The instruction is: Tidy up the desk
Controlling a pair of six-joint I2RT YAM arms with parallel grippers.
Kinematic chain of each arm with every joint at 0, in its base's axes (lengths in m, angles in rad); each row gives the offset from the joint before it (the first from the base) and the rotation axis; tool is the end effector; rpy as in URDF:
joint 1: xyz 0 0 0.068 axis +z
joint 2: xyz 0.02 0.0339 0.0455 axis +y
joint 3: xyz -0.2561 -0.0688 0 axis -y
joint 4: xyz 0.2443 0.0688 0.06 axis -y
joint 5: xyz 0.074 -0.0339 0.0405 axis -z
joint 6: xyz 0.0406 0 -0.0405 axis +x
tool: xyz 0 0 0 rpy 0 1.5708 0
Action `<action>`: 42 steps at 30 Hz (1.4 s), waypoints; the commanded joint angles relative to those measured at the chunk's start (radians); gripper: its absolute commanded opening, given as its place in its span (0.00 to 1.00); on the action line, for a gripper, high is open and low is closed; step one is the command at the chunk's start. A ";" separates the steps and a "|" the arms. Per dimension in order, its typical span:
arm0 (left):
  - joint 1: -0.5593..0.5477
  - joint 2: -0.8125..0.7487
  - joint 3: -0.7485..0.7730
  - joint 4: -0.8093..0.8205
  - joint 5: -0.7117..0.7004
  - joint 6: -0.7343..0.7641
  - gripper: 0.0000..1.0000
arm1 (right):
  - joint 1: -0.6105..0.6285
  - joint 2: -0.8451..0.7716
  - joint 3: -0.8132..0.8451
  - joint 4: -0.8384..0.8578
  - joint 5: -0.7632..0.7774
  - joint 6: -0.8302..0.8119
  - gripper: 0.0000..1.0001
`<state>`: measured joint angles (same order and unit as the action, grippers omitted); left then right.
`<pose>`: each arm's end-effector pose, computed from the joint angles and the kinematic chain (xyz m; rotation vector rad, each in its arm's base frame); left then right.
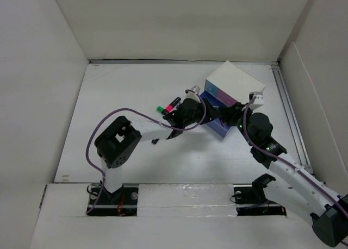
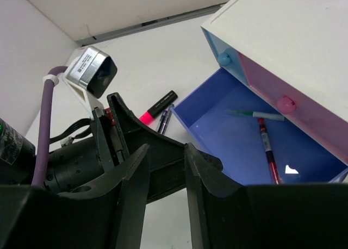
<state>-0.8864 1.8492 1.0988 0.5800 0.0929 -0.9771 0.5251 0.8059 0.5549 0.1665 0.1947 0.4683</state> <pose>0.2643 -0.3299 0.2176 -0.0122 1.9750 -1.3895 0.1836 0.0973 0.2861 0.1030 1.6845 0.5917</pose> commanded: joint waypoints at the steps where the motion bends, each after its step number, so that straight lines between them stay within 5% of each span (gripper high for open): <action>1: 0.001 -0.077 -0.007 0.067 0.012 0.034 0.44 | 0.007 -0.013 0.025 0.045 0.012 0.001 0.37; 6: 0.012 -0.208 -0.108 -0.037 -0.142 0.170 0.23 | 0.007 -0.008 0.023 0.047 0.006 0.000 0.30; 8: 0.026 -0.281 -0.146 -0.170 -0.269 0.218 0.12 | 0.016 0.001 0.027 0.048 -0.001 0.001 0.05; 12: 0.035 -0.326 -0.200 -0.287 -0.383 0.274 0.12 | 0.016 0.015 0.031 0.048 -0.009 -0.002 0.00; 16: 0.067 -0.311 -0.218 -0.376 -0.429 0.324 0.23 | 0.016 0.021 0.028 0.057 -0.006 0.000 0.13; 22: 0.110 -0.219 -0.182 -0.387 -0.370 0.379 0.24 | 0.016 0.033 0.030 0.062 -0.011 -0.002 0.34; 42: 0.119 -0.025 -0.017 -0.454 -0.440 0.439 0.21 | 0.016 0.047 0.033 0.064 -0.008 -0.007 0.36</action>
<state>-0.7712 1.8156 1.0340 0.1478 -0.3176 -0.5598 0.5320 0.8471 0.5549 0.1738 0.1902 0.4683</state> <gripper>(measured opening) 0.216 0.359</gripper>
